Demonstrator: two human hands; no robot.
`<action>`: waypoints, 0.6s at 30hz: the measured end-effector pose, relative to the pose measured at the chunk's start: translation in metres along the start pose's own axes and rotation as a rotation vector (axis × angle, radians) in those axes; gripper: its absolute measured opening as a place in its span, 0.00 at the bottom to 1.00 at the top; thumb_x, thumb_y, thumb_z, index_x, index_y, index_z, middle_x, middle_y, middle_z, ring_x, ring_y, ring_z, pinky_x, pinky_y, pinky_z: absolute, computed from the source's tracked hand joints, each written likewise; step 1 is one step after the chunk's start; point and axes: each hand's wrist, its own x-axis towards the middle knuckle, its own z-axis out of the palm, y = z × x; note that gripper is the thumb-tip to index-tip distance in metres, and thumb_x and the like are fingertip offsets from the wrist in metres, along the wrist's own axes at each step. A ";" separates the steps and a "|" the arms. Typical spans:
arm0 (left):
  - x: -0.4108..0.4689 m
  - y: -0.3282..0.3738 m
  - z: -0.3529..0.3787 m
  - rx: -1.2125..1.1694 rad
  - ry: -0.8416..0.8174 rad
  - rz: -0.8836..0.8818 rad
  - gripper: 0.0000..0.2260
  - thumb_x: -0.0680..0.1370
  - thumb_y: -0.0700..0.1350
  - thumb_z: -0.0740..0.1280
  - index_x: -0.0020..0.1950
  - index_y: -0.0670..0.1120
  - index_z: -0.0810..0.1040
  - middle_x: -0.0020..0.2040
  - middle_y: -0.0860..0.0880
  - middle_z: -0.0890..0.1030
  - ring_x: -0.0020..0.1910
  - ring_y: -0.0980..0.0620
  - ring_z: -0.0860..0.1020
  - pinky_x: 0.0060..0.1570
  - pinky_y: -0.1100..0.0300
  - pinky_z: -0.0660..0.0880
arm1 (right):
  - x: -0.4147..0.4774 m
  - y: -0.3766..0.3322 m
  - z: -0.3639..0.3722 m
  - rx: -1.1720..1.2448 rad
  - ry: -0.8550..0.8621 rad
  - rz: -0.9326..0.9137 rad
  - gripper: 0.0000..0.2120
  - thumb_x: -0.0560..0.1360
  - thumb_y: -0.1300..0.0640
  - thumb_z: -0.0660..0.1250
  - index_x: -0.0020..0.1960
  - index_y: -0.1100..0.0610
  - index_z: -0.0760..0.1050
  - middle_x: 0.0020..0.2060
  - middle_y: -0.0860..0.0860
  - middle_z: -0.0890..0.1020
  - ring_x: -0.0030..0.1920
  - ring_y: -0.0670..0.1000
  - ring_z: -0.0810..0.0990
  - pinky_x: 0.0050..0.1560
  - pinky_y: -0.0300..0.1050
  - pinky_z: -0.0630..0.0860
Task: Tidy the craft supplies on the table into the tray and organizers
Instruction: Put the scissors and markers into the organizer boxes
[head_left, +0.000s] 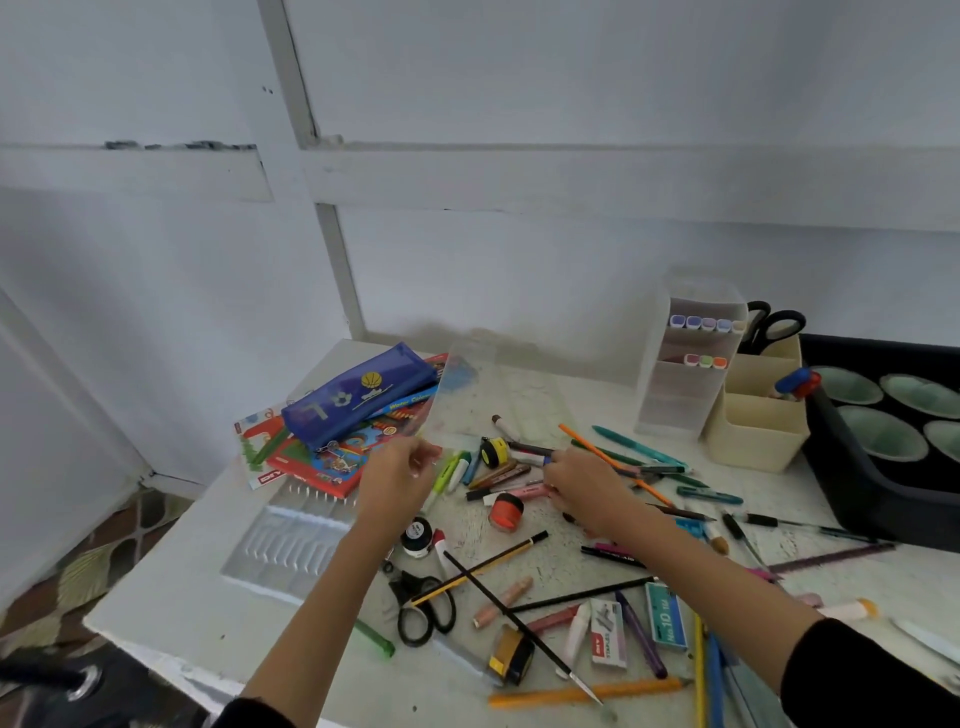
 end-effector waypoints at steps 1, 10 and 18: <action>0.001 0.003 0.004 0.027 -0.036 0.034 0.06 0.75 0.38 0.67 0.49 0.44 0.81 0.44 0.50 0.82 0.41 0.56 0.77 0.42 0.67 0.73 | -0.002 0.002 -0.002 0.054 0.021 -0.003 0.08 0.77 0.61 0.59 0.55 0.59 0.74 0.52 0.54 0.78 0.51 0.53 0.76 0.50 0.45 0.72; 0.004 0.034 0.044 0.651 -0.380 0.077 0.13 0.77 0.31 0.60 0.60 0.40 0.73 0.59 0.42 0.74 0.58 0.47 0.73 0.53 0.59 0.71 | -0.020 0.016 -0.007 0.883 0.121 0.192 0.06 0.72 0.60 0.70 0.46 0.51 0.77 0.45 0.46 0.79 0.45 0.42 0.76 0.48 0.37 0.74; -0.002 0.036 0.061 0.651 -0.276 -0.055 0.11 0.78 0.33 0.59 0.59 0.39 0.72 0.59 0.42 0.69 0.58 0.47 0.69 0.58 0.59 0.69 | -0.030 0.022 -0.009 1.224 0.162 0.439 0.08 0.72 0.60 0.69 0.45 0.49 0.82 0.32 0.50 0.68 0.30 0.46 0.65 0.30 0.35 0.64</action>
